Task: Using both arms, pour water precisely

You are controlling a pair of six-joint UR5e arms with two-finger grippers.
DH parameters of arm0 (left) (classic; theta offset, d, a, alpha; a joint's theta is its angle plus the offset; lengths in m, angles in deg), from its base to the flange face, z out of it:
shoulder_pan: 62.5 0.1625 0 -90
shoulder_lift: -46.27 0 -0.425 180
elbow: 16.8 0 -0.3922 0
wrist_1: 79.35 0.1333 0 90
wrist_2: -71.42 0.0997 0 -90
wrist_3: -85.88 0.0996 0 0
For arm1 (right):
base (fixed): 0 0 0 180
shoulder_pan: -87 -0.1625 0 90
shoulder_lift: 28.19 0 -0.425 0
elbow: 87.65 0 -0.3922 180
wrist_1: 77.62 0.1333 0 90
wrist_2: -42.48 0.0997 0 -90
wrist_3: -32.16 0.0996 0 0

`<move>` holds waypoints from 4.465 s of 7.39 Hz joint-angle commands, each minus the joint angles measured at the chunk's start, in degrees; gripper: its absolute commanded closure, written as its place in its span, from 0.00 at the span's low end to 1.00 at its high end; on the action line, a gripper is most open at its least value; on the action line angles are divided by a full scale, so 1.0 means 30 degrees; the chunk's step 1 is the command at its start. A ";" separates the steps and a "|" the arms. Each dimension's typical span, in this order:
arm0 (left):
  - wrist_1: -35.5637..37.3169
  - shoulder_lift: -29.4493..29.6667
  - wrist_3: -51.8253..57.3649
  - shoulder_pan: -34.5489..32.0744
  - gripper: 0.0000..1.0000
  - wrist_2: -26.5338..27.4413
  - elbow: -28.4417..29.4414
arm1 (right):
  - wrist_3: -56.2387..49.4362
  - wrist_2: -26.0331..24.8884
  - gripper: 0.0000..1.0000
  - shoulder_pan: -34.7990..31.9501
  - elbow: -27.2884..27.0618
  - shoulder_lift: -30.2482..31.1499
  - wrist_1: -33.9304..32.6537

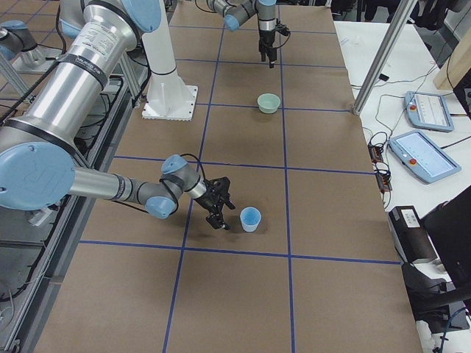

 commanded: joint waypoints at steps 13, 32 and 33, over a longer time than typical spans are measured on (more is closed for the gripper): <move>-0.0001 -0.0074 -0.0025 0.0020 0.00 -0.0011 0.0088 | -0.0289 -0.2199 0.01 0.0136 0.2988 -0.2832 0.0249; -0.0030 -0.0162 0.0033 0.0020 0.00 -0.0040 0.0205 | -0.0054 -0.3872 0.02 -0.0655 0.4598 -0.4588 0.0251; -0.0030 -0.0162 0.0033 0.0020 0.00 -0.0040 0.0205 | -0.0084 -0.3872 0.02 -0.0685 0.4628 -0.4589 0.0251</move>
